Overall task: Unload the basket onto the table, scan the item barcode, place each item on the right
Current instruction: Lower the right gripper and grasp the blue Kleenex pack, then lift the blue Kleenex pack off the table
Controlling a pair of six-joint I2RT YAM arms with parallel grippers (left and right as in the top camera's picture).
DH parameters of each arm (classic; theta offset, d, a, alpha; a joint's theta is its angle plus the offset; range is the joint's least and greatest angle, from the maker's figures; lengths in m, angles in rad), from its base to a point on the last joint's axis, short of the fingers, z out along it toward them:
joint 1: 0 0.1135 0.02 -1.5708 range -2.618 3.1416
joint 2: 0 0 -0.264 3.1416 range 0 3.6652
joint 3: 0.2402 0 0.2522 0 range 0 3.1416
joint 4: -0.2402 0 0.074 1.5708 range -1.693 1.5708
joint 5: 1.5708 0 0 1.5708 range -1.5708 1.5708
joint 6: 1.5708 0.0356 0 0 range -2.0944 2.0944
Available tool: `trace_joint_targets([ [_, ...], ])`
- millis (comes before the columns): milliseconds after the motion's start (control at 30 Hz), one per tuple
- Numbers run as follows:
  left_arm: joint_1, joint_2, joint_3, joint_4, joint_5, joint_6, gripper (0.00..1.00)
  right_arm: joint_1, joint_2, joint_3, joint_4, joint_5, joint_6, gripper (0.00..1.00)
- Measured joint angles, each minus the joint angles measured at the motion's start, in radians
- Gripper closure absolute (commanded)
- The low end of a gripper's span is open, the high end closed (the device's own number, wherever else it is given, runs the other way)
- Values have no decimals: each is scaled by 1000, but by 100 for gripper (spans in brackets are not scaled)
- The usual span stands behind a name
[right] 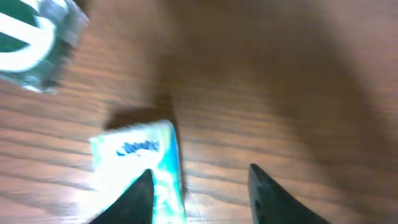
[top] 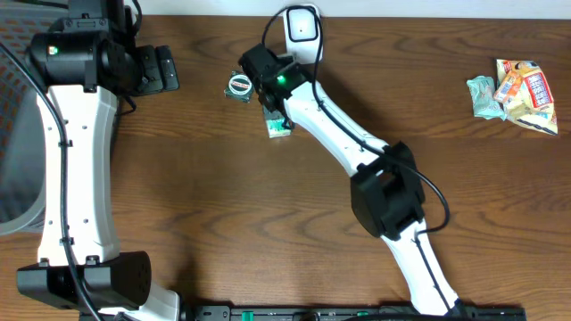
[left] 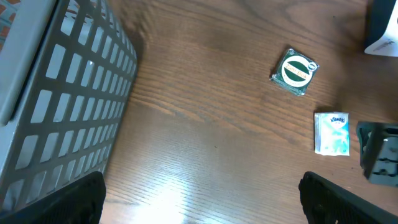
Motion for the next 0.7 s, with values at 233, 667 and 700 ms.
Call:
trace_joint_targets([
  [233, 0, 0, 0, 0, 0, 0, 2, 21, -12, -34, 108, -77, -169, 37],
  [667, 0, 0, 0, 0, 0, 0, 2, 45, -12, -167, 169, -105, -300, 27],
  [700, 0, 0, 0, 0, 0, 0, 2, 45, -12, -171, 169, -105, -302, 27],
])
